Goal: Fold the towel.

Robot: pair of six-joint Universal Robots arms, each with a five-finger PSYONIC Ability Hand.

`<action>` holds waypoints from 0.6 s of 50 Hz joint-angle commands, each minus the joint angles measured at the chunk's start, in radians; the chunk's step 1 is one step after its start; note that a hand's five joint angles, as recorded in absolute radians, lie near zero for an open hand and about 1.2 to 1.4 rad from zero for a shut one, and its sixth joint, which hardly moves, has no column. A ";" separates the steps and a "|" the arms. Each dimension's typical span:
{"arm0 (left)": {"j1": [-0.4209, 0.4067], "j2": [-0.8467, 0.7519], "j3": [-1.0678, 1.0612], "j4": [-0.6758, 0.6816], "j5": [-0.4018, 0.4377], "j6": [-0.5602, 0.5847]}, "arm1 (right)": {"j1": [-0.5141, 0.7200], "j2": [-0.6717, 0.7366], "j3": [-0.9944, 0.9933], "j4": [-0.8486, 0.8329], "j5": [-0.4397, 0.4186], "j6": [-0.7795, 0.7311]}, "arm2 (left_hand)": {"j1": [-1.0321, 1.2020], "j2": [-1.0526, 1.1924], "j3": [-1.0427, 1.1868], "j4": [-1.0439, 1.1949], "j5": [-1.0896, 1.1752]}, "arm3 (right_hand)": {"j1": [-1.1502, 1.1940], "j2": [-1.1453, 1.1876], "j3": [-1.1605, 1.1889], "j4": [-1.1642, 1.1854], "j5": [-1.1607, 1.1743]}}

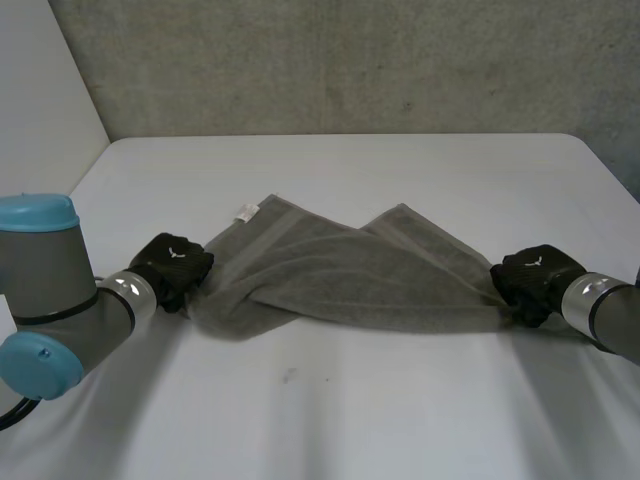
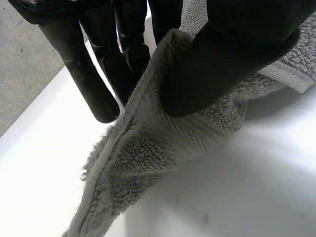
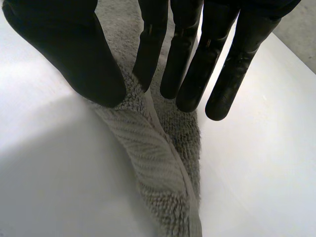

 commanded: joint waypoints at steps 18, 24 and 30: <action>0.000 -0.007 -0.002 0.001 -0.002 0.000 | -0.038 0.039 0.038 -0.053 -0.009 -0.033 | 0.212 0.179 0.181 0.179 0.188 | 0.595 0.457 0.473 0.469 0.455; -0.005 0.031 -0.004 -0.018 -0.005 -0.001 | -0.050 0.004 0.029 -0.037 -0.001 -0.033 | 0.212 0.179 0.181 0.179 0.188 | 0.595 0.457 0.473 0.469 0.455; -0.009 0.146 -0.016 -0.084 -0.005 -0.015 | -0.082 -0.133 0.028 0.073 -0.016 -0.033 | 0.212 0.179 0.181 0.179 0.188 | 0.595 0.457 0.473 0.469 0.455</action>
